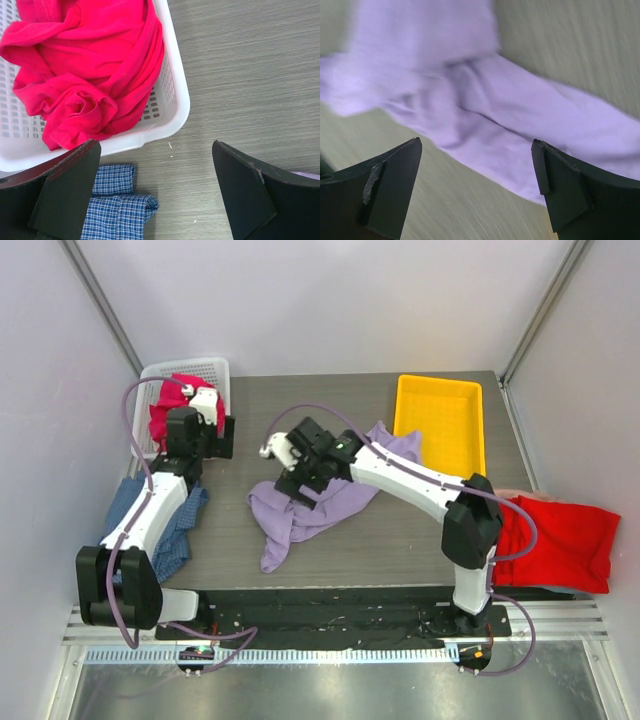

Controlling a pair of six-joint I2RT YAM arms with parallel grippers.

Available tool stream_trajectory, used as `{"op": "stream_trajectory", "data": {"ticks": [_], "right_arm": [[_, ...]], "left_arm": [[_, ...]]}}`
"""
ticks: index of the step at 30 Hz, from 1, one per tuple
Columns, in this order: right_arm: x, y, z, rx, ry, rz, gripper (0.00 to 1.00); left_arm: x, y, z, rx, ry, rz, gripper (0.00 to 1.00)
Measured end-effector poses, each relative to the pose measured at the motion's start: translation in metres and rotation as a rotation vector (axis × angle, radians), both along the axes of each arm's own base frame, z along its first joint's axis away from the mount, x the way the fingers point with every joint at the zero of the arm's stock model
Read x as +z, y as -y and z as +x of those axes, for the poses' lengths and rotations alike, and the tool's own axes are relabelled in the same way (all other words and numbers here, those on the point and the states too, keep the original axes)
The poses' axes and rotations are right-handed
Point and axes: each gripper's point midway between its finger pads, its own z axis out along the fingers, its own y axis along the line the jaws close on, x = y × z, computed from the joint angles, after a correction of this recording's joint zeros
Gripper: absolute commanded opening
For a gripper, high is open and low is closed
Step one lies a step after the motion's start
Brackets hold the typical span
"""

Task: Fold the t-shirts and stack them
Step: Move the tshirt to the center of the board

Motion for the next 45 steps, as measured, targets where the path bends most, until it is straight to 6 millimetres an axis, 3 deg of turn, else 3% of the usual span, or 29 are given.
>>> {"op": "stream_trajectory", "data": {"ticks": [3,7,9,11,13,17,20,23,28,30,34,35,37,38,41,45], "right_arm": [[-0.008,0.052,0.034,-0.148,0.029,-0.056,1.00],[-0.004,0.162,0.100,-0.446,0.102,-0.102,1.00],[-0.002,0.214,0.113,-0.565,0.134,-0.138,1.00],[-0.002,0.242,0.111,-0.619,0.147,-0.171,1.00],[-0.003,0.249,0.105,-0.623,0.150,-0.186,1.00],[-0.009,0.250,0.095,-0.606,0.147,-0.199,1.00],[-0.016,0.256,0.090,-0.607,0.137,-0.217,1.00],[-0.019,0.265,0.087,-0.620,0.131,-0.230,1.00],[-0.020,0.285,0.085,-0.646,0.130,-0.252,1.00],[-0.020,0.291,0.085,-0.655,0.130,-0.258,1.00],[-0.021,0.304,0.083,-0.666,0.126,-0.273,1.00],[-0.022,0.306,0.082,-0.668,0.123,-0.276,0.99],[-0.025,0.310,0.078,-0.667,0.110,-0.283,1.00],[-0.028,0.311,0.076,-0.663,0.103,-0.287,1.00],[-0.041,0.313,0.063,-0.645,0.062,-0.299,0.99],[-0.060,0.313,0.047,-0.615,0.000,-0.317,0.99]], "left_arm": [[0.005,0.001,-0.003,-0.008,0.013,-0.005,1.00],[0.001,0.009,-0.006,-0.049,0.005,-0.024,1.00],[-0.003,0.019,-0.008,-0.106,-0.009,-0.046,1.00],[-0.010,0.037,-0.010,-0.207,-0.039,-0.078,1.00],[-0.021,0.056,-0.015,-0.305,-0.095,-0.101,1.00],[-0.049,0.114,-0.030,-0.565,-0.271,-0.113,1.00],[-0.076,0.149,-0.060,-0.718,-0.402,-0.078,0.98],[-0.100,0.165,-0.093,-0.817,-0.511,-0.033,0.98],[-0.130,0.151,-0.115,-0.828,-0.626,0.010,0.96],[-0.140,0.148,-0.118,-0.824,-0.655,0.020,0.90],[-0.156,0.143,-0.119,-0.816,-0.699,0.045,0.61],[-0.159,0.142,-0.119,-0.813,-0.705,0.051,0.50],[-0.162,0.140,-0.117,-0.806,-0.709,0.064,0.37],[-0.163,0.139,-0.117,-0.802,-0.711,0.067,0.23],[-0.163,0.138,-0.116,-0.793,-0.712,0.070,0.03],[-0.162,0.138,-0.114,-0.782,-0.712,0.072,0.00]]}}
